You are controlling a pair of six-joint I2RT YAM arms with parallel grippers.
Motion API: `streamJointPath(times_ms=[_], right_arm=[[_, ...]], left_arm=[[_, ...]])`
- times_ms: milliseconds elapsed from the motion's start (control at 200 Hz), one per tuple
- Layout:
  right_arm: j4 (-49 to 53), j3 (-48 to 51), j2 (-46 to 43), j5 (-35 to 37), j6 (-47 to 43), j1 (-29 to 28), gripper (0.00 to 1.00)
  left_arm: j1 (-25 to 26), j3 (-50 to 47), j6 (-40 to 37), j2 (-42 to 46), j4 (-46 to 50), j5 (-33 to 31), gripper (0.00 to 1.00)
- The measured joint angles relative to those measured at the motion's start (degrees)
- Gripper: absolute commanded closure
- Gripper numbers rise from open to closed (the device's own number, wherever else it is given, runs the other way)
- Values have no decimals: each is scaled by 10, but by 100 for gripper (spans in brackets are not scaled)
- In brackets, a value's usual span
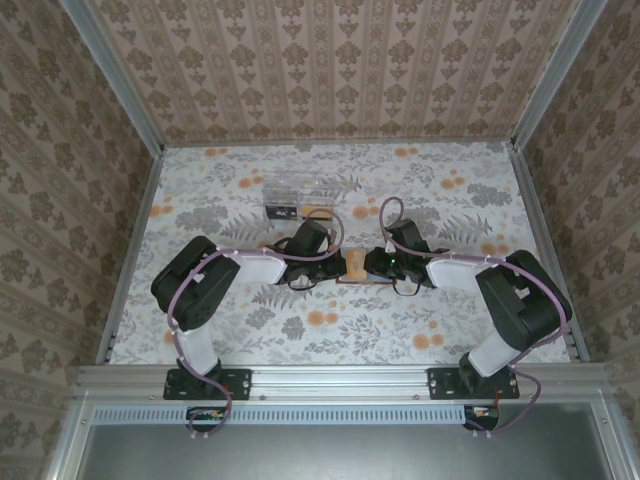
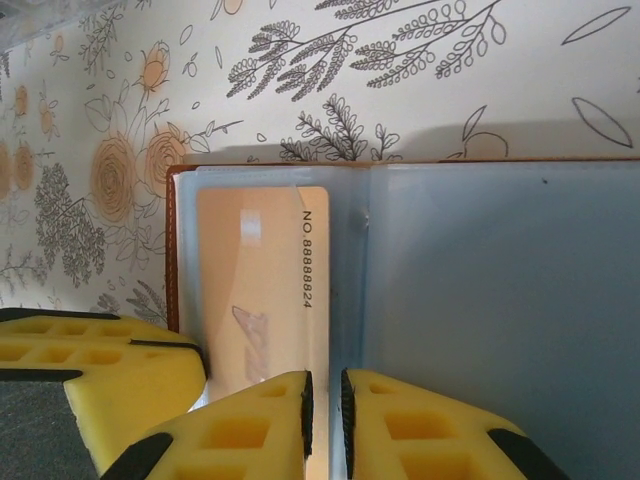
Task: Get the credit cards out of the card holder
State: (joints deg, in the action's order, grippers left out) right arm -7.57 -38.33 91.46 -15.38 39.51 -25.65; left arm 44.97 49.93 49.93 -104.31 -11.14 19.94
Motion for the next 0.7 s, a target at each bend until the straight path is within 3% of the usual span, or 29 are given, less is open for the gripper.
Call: streamJointPath(times_ms=[700], right_arm=[[4,-20,23,-1,2,0,78]], left_arm=[[0,0,2,0,0,0,100]])
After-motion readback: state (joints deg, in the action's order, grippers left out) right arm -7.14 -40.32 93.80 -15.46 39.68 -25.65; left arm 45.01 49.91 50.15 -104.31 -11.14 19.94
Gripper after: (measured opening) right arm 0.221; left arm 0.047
